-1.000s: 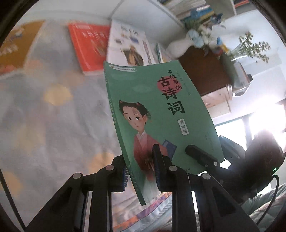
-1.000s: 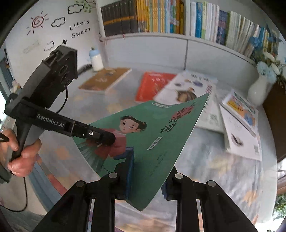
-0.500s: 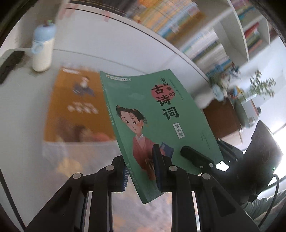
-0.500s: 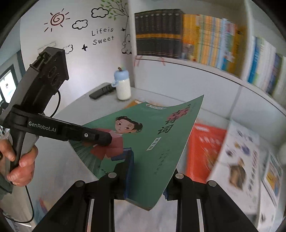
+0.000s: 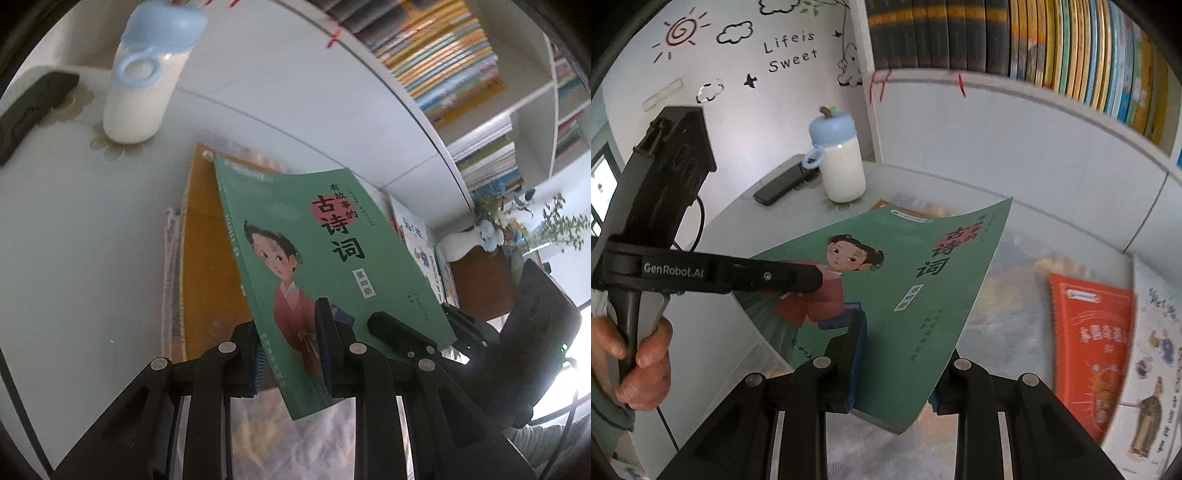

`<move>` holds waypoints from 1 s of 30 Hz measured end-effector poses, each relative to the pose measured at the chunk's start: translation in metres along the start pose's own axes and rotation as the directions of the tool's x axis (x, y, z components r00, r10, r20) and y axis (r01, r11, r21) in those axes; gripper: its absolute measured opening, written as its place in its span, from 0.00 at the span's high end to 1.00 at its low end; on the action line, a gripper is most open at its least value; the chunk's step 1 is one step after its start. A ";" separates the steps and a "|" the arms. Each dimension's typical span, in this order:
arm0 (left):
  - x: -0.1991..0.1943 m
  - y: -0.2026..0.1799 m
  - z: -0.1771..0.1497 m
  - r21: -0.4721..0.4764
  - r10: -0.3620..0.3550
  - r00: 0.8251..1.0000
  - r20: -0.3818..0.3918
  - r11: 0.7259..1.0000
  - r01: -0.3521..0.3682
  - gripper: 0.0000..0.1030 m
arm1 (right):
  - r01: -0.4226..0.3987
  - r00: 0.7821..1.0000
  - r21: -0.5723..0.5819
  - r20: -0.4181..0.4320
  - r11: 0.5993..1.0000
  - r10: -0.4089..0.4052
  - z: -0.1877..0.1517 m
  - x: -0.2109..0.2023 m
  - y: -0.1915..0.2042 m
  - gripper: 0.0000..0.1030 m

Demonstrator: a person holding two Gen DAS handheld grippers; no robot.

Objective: Organize books

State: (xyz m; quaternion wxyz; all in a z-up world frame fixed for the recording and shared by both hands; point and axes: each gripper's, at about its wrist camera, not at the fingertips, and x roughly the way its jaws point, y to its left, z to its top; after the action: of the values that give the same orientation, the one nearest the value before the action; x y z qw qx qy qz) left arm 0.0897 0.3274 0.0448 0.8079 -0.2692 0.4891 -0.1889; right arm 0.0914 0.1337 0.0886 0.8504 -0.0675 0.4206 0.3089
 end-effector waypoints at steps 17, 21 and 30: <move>-0.016 0.035 -0.009 -0.103 0.108 0.993 0.056 0.989 -0.102 0.73 | -0.051 0.992 0.131 -0.109 0.990 0.066 -0.010 0.051 -0.016 0.72; -0.033 0.036 -0.014 -0.133 0.129 0.989 0.077 0.984 -0.118 0.73 | -0.094 0.985 0.193 -0.127 0.977 0.120 -0.013 0.056 -0.025 0.65; -0.058 0.000 -0.034 -0.090 0.159 0.985 0.073 0.984 -0.152 0.73 | -0.070 0.973 0.262 -0.195 0.963 0.123 -0.032 0.033 -0.031 0.53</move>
State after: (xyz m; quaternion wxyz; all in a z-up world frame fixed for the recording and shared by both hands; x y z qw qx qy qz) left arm 0.0333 0.3517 0.0724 0.8269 -0.2711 0.4836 -0.0936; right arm 0.1031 0.1125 0.0383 0.7868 0.0303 0.5467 0.2850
